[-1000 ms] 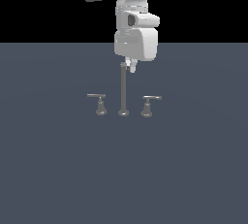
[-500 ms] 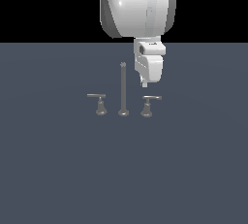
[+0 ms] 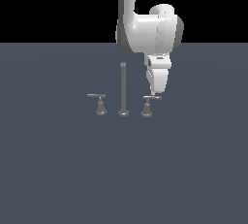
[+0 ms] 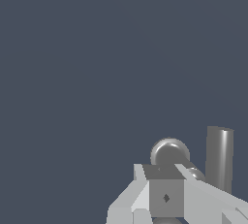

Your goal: Turn on the faucet by rotating a designated handle.

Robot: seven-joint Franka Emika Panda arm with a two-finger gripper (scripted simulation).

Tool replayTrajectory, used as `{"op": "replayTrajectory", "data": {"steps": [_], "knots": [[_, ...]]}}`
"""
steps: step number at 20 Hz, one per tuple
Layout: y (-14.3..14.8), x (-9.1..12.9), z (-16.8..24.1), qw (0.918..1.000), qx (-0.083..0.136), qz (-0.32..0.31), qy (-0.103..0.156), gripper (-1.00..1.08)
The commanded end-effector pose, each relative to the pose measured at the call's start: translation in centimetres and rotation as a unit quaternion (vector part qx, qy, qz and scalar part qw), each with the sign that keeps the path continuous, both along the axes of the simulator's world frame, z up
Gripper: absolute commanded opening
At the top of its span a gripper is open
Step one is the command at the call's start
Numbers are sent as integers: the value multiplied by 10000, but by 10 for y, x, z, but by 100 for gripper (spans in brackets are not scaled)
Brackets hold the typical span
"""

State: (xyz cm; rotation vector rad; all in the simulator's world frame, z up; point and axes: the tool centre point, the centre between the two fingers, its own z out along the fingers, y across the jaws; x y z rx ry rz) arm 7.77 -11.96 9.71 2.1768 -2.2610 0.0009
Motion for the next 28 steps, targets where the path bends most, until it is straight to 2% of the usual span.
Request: {"op": "replayTrajectory", "data": {"steps": [1, 9, 20, 22, 28], "knots": [[-6, 3, -5, 9999, 4, -129, -7, -100], [-9, 4, -8, 9998, 6, -193, -6, -100], [-26, -30, -8, 9998, 11, -199, -9, -100], [-20, -22, -8, 9998, 15, -169, -58, -100], [-18, -40, -8, 9998, 14, -181, -39, -100]]}}
